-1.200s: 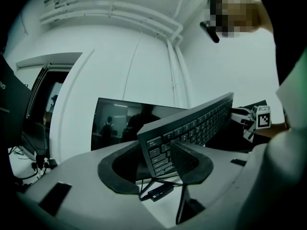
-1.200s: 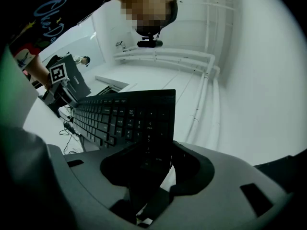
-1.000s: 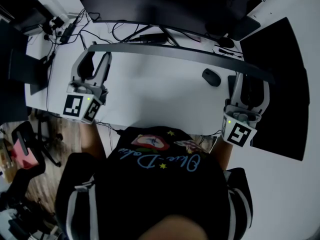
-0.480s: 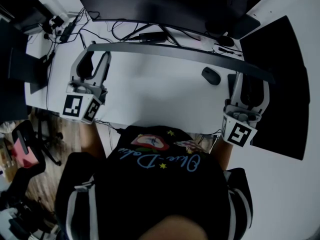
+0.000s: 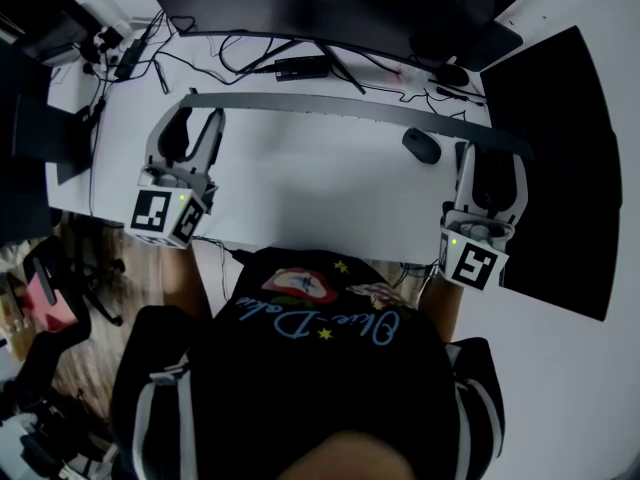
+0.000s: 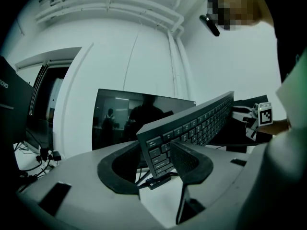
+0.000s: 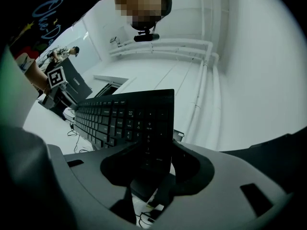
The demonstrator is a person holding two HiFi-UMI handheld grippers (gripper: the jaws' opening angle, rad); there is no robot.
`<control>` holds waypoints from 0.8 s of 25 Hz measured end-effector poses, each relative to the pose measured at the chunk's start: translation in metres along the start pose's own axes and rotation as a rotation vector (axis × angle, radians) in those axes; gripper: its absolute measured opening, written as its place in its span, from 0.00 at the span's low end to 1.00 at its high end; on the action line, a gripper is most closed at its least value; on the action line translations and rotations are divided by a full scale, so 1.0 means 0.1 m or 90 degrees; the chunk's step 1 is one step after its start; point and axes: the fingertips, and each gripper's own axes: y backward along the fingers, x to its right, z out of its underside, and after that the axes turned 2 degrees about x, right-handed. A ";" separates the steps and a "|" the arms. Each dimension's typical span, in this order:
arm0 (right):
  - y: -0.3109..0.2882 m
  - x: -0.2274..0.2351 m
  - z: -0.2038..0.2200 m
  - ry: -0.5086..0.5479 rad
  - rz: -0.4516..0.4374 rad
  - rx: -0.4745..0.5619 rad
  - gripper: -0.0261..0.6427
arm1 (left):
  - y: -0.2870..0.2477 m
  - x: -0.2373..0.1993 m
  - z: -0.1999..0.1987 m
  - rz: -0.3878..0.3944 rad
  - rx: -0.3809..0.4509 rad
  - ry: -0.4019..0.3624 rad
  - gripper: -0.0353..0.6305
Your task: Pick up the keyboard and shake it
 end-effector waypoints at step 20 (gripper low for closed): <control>0.21 -0.51 1.11 -0.136 -0.068 -0.177 0.30 | 0.00 -0.03 0.93 -0.007 -0.162 0.034 0.32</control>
